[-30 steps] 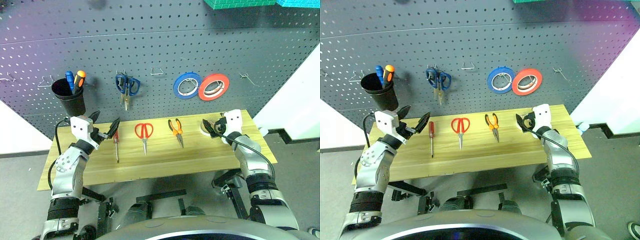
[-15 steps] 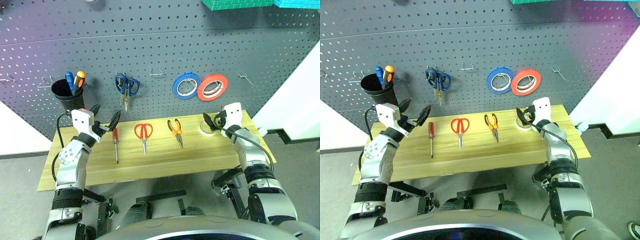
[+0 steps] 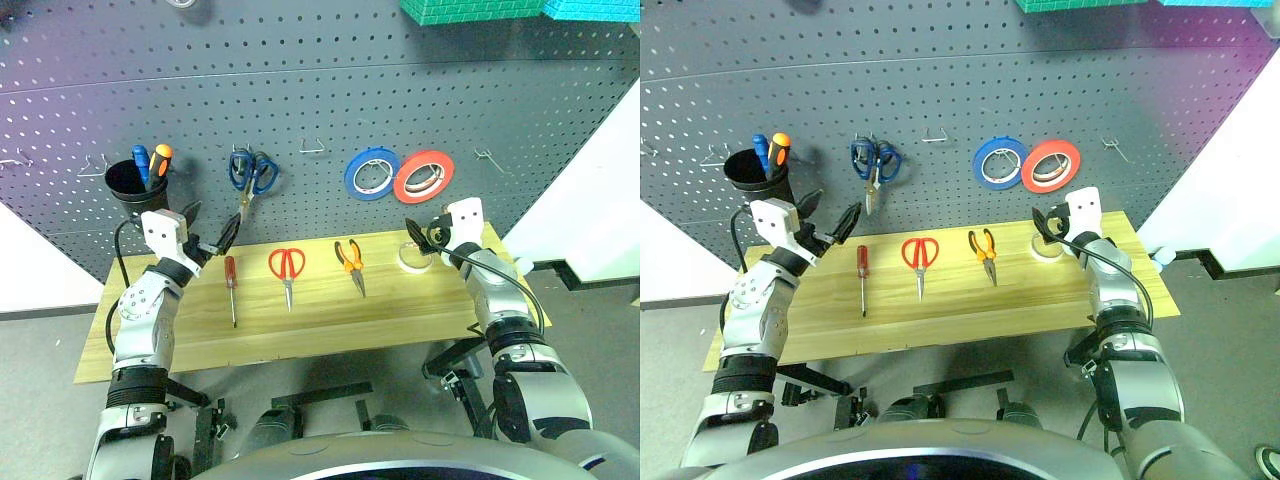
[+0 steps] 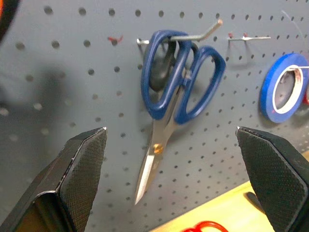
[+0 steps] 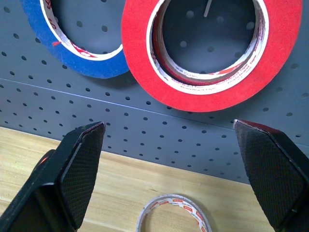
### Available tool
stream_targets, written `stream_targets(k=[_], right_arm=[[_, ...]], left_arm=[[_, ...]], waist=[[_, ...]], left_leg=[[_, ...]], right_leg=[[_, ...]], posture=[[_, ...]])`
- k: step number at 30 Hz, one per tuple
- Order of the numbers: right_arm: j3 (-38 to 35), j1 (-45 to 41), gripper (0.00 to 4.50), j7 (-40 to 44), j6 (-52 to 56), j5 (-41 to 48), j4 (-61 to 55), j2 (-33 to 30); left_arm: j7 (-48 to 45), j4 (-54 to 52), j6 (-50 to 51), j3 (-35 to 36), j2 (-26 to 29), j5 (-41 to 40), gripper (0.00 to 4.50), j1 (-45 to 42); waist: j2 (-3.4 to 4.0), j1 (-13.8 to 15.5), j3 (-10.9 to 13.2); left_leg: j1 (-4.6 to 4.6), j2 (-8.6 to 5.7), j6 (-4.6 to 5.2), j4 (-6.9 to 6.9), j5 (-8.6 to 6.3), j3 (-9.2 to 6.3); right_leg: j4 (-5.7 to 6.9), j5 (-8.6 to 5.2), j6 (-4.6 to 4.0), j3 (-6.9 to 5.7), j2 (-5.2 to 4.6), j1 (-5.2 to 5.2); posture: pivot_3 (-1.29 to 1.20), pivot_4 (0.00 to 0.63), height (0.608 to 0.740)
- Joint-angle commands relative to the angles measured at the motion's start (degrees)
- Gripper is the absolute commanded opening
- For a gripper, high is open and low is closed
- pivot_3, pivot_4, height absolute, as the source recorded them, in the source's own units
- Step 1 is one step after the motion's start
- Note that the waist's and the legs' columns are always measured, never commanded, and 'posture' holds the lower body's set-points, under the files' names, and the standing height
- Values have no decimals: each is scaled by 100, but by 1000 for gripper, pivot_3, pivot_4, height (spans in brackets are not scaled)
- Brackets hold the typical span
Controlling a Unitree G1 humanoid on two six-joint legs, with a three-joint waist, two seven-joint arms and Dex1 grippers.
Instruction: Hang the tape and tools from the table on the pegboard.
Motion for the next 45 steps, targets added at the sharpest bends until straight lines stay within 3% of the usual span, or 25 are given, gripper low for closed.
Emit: stream_targets(k=[1,14,18,26,36,45], right_arm=[[-90,-75,4500,35,-111,-2,-119,-91],[-45,-92,4500,70,-145,-68,-132,-223],[-59,-97,4500,110,-145,-51,-106,-184],[-6,-69,4500,235,-124,-114,-98,-161],[149,61,4500,490,-59,-291,-207,-229],[203,175,4500,619,75,-391,-342,-281]], left_arm=[[-31,-243,6,98,95,-47,4474,9],[-869,-259,694,-64,346,-430,4474,-134],[-1739,-836,2082,-464,651,-976,4474,-15],[-2572,-959,3011,-726,1196,-1064,4474,-318],[-3550,-1022,3491,-1006,1740,-1065,4474,-472],[-4055,253,2607,-833,1929,-697,4474,-950]], waist=[[0,0,0],[1,-11,-1],[1,-16,0],[5,-17,2],[15,-14,100],[22,-20,262]], left_leg=[[0,0,0,0,0,0],[5,0,1,2,-1,0],[6,1,-2,3,2,1],[21,6,18,2,-10,4],[40,9,20,-1,-11,7],[40,10,22,-11,-13,9]], right_leg=[[1,0,0,1,0,0],[8,0,0,4,1,2],[11,0,0,5,2,1],[20,-1,-2,12,6,7],[23,-4,-7,32,-2,18],[23,-9,-17,38,-23,7]], posture=[[-40,51,740],[-42,54,740],[-34,53,740],[-34,90,740],[-34,158,740],[-44,188,740]])
